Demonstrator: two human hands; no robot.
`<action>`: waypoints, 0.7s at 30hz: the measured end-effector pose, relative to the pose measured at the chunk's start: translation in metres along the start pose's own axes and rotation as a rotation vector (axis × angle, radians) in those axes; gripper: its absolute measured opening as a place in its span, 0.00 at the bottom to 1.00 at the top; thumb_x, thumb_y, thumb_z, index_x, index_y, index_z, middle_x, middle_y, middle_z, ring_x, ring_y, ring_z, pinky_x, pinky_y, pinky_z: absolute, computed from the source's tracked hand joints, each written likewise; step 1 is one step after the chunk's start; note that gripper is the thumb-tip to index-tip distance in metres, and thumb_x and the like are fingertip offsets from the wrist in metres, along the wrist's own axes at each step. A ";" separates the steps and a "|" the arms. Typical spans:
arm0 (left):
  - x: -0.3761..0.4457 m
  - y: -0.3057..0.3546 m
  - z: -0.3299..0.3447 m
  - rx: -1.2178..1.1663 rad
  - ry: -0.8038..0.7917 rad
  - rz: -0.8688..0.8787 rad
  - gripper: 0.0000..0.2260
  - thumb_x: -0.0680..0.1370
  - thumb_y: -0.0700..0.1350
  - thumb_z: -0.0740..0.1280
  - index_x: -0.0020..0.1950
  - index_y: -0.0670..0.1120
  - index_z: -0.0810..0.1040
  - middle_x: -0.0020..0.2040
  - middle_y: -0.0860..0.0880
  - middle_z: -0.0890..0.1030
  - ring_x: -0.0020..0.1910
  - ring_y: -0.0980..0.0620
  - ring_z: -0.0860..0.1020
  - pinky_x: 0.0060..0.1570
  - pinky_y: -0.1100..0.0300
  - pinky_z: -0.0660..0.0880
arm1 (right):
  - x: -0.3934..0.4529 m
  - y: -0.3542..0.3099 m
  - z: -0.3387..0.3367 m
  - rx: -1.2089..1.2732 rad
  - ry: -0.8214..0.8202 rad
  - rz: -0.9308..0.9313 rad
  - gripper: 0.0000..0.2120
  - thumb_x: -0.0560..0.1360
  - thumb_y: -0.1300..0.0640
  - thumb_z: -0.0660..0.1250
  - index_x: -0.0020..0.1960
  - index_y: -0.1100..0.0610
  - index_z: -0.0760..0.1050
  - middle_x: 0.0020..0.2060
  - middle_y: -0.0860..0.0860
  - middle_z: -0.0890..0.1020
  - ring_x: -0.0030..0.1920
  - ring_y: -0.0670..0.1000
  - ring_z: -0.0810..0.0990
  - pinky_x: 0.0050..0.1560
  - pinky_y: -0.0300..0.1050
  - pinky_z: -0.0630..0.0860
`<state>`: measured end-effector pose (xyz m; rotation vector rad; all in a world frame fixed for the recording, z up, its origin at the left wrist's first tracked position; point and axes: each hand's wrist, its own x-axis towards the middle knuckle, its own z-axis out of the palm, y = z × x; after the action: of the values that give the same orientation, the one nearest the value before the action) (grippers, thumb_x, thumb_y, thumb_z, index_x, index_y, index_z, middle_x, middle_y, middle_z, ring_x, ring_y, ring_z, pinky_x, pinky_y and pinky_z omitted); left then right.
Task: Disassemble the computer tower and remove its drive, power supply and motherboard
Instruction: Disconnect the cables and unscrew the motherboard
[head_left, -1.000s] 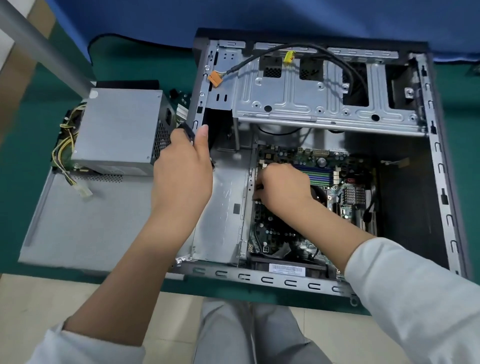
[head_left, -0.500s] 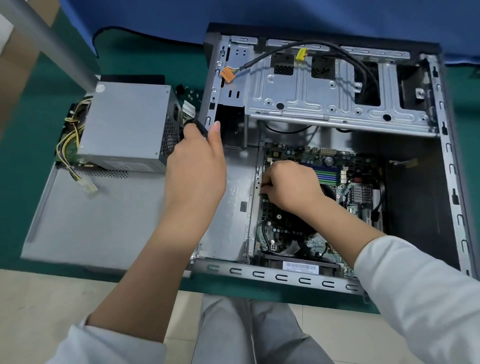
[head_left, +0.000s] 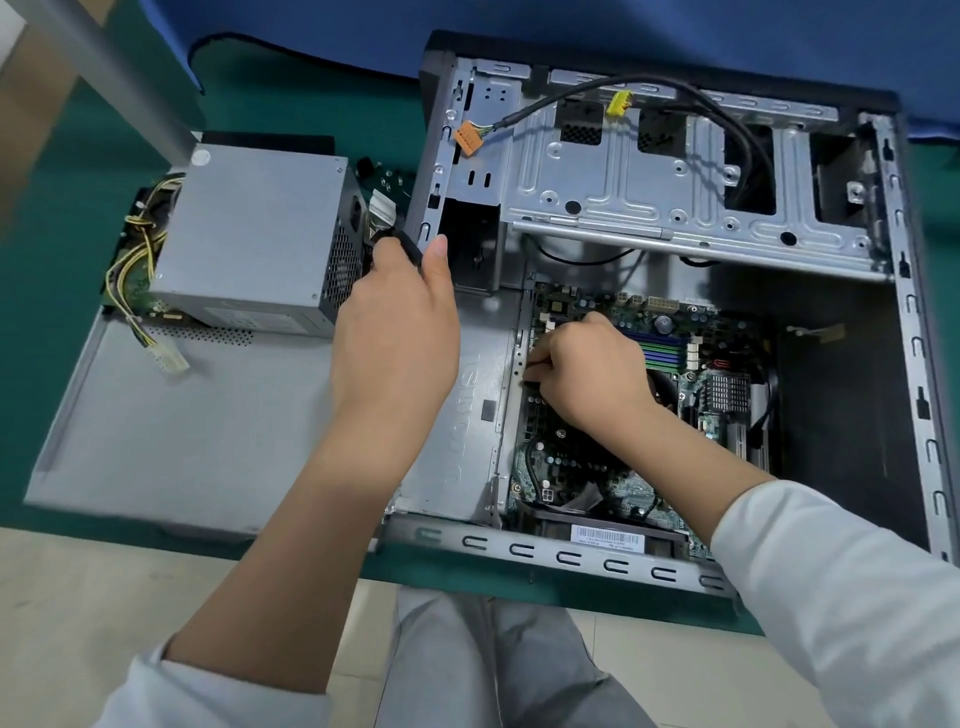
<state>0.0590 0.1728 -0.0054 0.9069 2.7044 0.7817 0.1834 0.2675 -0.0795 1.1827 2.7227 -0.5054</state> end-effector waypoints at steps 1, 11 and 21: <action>0.000 0.000 0.000 0.000 0.001 0.002 0.16 0.83 0.55 0.49 0.48 0.44 0.65 0.34 0.49 0.67 0.36 0.44 0.67 0.34 0.55 0.58 | 0.000 0.000 0.000 0.013 0.005 0.007 0.07 0.74 0.52 0.67 0.47 0.51 0.83 0.41 0.50 0.82 0.52 0.53 0.71 0.36 0.45 0.73; -0.001 0.000 -0.001 -0.005 -0.004 -0.016 0.17 0.82 0.56 0.49 0.48 0.44 0.66 0.32 0.50 0.66 0.35 0.44 0.66 0.32 0.56 0.56 | 0.000 0.005 -0.005 0.007 -0.087 -0.009 0.08 0.76 0.54 0.66 0.50 0.55 0.81 0.41 0.52 0.81 0.57 0.54 0.68 0.36 0.46 0.71; -0.003 0.001 -0.001 -0.019 0.000 0.006 0.17 0.83 0.55 0.49 0.51 0.43 0.68 0.36 0.48 0.70 0.36 0.44 0.68 0.36 0.55 0.60 | 0.004 0.007 -0.006 0.043 -0.062 0.009 0.04 0.72 0.50 0.66 0.43 0.45 0.79 0.31 0.41 0.66 0.53 0.51 0.73 0.34 0.43 0.62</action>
<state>0.0612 0.1716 -0.0044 0.9110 2.6911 0.8073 0.1859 0.2763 -0.0767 1.1680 2.6665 -0.5923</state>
